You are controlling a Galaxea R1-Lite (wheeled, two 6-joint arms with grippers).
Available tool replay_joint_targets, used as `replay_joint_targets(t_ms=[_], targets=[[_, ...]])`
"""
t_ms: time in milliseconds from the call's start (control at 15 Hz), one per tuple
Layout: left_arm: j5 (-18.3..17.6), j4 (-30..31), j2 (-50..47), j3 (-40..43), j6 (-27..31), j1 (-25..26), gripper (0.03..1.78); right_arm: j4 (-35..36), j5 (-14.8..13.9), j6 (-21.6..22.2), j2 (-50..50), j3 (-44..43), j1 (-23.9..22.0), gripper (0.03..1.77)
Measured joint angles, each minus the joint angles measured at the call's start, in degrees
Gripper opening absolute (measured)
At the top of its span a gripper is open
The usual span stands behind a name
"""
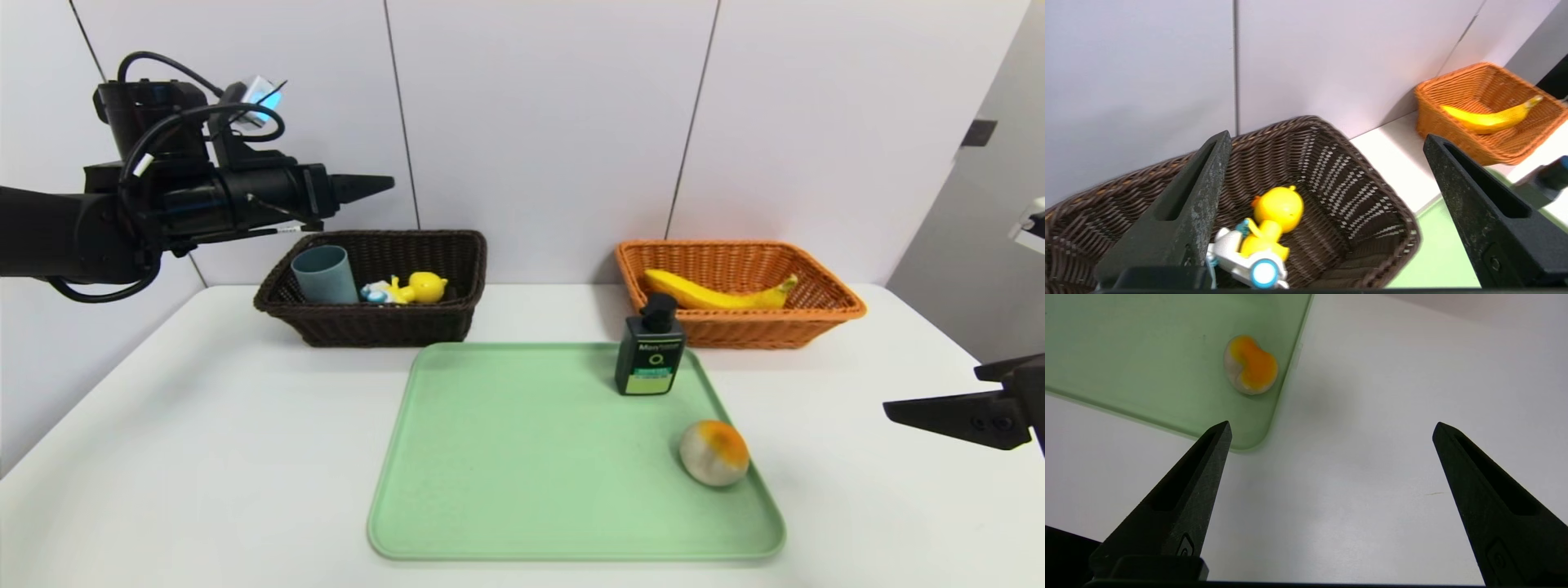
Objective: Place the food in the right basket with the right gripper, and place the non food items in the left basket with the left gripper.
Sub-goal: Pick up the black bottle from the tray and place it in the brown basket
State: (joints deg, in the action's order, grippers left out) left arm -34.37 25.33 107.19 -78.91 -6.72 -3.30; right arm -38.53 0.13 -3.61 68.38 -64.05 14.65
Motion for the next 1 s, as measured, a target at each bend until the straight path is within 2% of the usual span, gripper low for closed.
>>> replay_joint_targets(t_ms=[333,667,867,1000], targets=[[0.1,0.2,-5.0,7.8,-0.5,-4.5,1.67,0.0,0.0,0.0,-0.3,0.4,-0.2,1.69],[0.3,0.9,-7.3,15.7,1.4,-14.1,1.69,0.3,-0.1,0.4,-0.4,0.6,-0.3,1.69],[0.2,1.5,-4.5,17.7,5.7,-20.5,1.69,0.2,-0.1,1.0,-0.4,0.7,-0.3,1.69],[0.0,4.4,-1.4,18.0,6.4,-24.0,1.69,0.2,0.0,1.0,-0.5,0.7,-0.3,1.69]])
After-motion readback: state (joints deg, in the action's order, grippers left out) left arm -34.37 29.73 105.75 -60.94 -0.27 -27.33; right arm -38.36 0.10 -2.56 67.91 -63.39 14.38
